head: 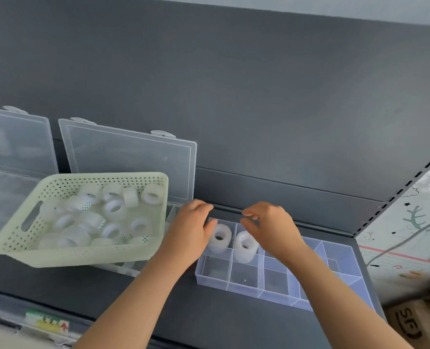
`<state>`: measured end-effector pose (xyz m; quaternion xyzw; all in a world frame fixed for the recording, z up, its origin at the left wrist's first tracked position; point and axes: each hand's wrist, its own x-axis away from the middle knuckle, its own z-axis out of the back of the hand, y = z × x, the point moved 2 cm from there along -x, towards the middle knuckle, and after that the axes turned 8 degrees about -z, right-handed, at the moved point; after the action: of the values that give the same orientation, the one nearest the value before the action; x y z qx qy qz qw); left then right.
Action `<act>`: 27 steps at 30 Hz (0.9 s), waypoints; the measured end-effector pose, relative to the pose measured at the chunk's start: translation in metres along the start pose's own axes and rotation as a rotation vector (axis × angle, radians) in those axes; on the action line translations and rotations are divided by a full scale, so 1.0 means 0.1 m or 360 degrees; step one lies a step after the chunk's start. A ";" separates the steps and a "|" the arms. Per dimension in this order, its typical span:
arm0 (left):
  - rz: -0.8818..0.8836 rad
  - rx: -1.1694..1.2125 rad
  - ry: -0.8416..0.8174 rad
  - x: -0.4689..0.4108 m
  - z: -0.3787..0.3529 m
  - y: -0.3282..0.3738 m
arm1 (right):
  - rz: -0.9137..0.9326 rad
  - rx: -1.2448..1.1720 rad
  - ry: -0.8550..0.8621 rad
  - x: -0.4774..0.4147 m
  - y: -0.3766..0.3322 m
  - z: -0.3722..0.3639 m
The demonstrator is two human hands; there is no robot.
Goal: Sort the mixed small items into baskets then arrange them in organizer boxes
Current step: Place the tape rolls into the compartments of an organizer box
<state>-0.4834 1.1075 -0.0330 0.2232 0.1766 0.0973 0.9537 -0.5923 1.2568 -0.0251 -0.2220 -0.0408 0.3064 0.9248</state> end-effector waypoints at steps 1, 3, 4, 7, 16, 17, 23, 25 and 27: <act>-0.0021 -0.0011 0.0056 0.02 0.13 -0.01 | 0.0040 -0.0046 0.0008 0.00 -0.11 0.03; -0.0043 -0.0042 0.0154 0.10 0.44 -0.10 | 0.0130 -0.0107 0.0009 0.01 -0.36 0.06; -0.0037 -0.0067 0.0197 0.15 0.60 -0.18 | 0.0167 -0.0141 0.0003 0.00 -0.50 0.06; 0.0071 -0.0150 0.0199 0.33 1.08 -0.61 | 0.0272 -0.0273 -0.0040 -0.07 -0.94 -0.02; 0.0393 -0.0179 -0.0538 0.44 1.53 -1.77 | 0.0297 -0.0292 -0.0349 -0.48 -1.99 -0.59; 0.0371 -0.0154 -0.0589 0.41 1.52 -1.81 | 0.0279 -0.0253 -0.0360 -0.53 -2.06 -0.65; 0.0230 -0.0014 -0.0686 0.33 1.56 -1.98 | 0.0023 -0.0014 -0.0307 -0.77 -2.29 -0.99; 0.0191 0.0062 -0.0577 0.36 1.60 -2.04 | -0.0056 0.0009 -0.0243 -0.80 -2.32 -1.04; 0.0180 0.0118 -0.0449 0.39 1.65 -2.10 | -0.0120 0.0015 -0.0200 -0.80 -2.33 -1.06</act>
<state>-0.3620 0.8682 -0.0029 0.2795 0.0314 0.1118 0.9531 -0.5072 1.0028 -0.0145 -0.1961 -0.1057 0.2848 0.9323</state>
